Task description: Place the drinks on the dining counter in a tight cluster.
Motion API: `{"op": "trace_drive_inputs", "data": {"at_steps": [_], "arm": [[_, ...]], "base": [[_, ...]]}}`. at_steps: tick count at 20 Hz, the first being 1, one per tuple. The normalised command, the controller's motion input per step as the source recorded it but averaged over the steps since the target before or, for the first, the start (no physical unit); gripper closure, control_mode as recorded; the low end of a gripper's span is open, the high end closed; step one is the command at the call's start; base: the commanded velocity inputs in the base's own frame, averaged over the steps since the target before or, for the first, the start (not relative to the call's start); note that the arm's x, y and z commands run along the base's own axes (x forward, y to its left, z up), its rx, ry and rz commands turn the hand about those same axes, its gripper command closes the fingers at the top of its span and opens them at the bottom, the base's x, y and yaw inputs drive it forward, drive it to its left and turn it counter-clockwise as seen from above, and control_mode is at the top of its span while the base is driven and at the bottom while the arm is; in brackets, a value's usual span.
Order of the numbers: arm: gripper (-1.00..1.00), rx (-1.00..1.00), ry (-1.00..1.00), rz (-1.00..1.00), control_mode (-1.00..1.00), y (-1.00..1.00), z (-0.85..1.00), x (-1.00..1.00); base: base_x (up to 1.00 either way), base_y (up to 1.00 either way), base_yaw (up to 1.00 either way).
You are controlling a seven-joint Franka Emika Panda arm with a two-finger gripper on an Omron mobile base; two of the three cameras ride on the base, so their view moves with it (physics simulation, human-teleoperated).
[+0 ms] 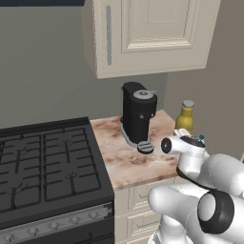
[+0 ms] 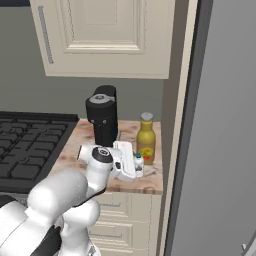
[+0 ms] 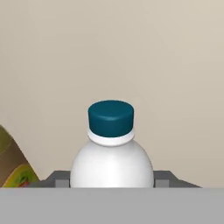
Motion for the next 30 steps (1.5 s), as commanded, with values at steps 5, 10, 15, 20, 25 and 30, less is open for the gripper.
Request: {"op": "trace_drive_inputs", "data": {"at_steps": [5,10,15,20,25,30], "arm": [[1.00,0.00,-0.01,-0.22,-1.00,0.39,0.18,-0.24],[1.00,0.00,0.00,-0.22,-1.00,0.31,0.24,-0.27],[1.00,0.00,0.00,-0.16,-1.00,0.33,0.10,-0.26],[1.00,0.00,0.07,-0.05,-1.00,0.30,0.17,-0.21],[1.00,0.00,0.13,0.00,-1.00,0.25,0.21,-0.10],[1.00,0.00,0.15,0.03,-1.00,0.22,0.11,-0.09]], "base": [[0.00,0.00,0.00],[0.00,0.00,0.00],[0.00,0.00,0.00],[0.00,0.00,0.00],[0.00,0.00,0.00],[0.00,0.00,0.00]]}}
